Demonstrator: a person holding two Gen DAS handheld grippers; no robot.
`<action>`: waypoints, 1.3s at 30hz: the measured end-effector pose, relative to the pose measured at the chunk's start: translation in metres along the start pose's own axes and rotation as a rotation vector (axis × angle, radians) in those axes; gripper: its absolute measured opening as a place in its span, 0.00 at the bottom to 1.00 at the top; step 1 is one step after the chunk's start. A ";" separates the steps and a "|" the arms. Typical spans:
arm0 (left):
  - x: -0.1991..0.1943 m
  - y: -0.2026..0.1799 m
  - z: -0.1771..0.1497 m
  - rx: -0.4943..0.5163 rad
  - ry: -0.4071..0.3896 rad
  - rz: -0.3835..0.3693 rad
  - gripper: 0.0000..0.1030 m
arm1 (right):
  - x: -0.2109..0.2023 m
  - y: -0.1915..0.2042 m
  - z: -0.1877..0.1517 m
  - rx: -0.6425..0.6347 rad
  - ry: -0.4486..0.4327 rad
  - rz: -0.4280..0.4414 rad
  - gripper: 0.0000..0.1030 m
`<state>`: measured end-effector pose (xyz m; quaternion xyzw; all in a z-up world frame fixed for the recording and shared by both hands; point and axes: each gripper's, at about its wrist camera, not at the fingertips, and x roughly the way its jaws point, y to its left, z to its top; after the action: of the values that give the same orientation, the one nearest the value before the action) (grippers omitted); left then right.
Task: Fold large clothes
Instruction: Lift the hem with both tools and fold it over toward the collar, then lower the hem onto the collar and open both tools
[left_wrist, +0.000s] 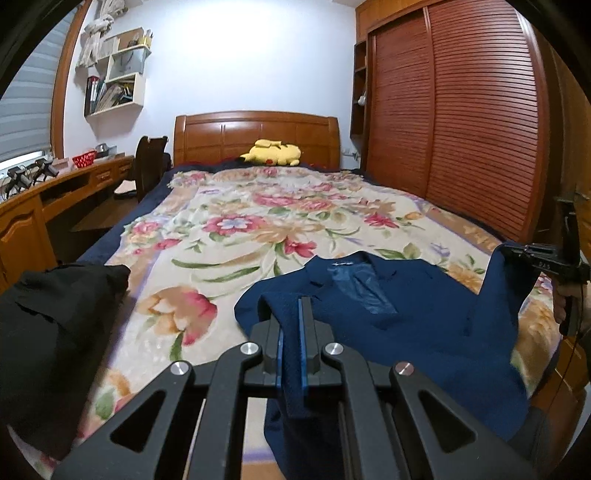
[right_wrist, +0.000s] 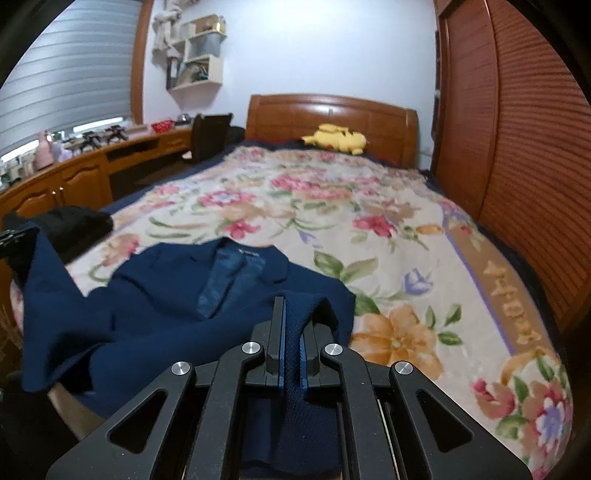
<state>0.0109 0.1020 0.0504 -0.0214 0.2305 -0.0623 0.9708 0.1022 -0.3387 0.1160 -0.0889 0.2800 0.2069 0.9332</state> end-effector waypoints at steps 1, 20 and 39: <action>0.004 0.002 0.000 -0.001 0.004 -0.001 0.03 | 0.012 -0.003 -0.001 0.001 0.013 -0.001 0.03; 0.128 0.040 0.020 0.015 0.082 0.092 0.03 | 0.159 -0.025 0.027 -0.063 0.091 0.001 0.03; 0.148 0.036 0.041 0.004 0.076 0.039 0.13 | 0.223 -0.052 0.052 -0.080 0.214 -0.165 0.06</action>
<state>0.1645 0.1191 0.0181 -0.0125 0.2673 -0.0447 0.9625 0.3189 -0.2956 0.0363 -0.1706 0.3612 0.1298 0.9075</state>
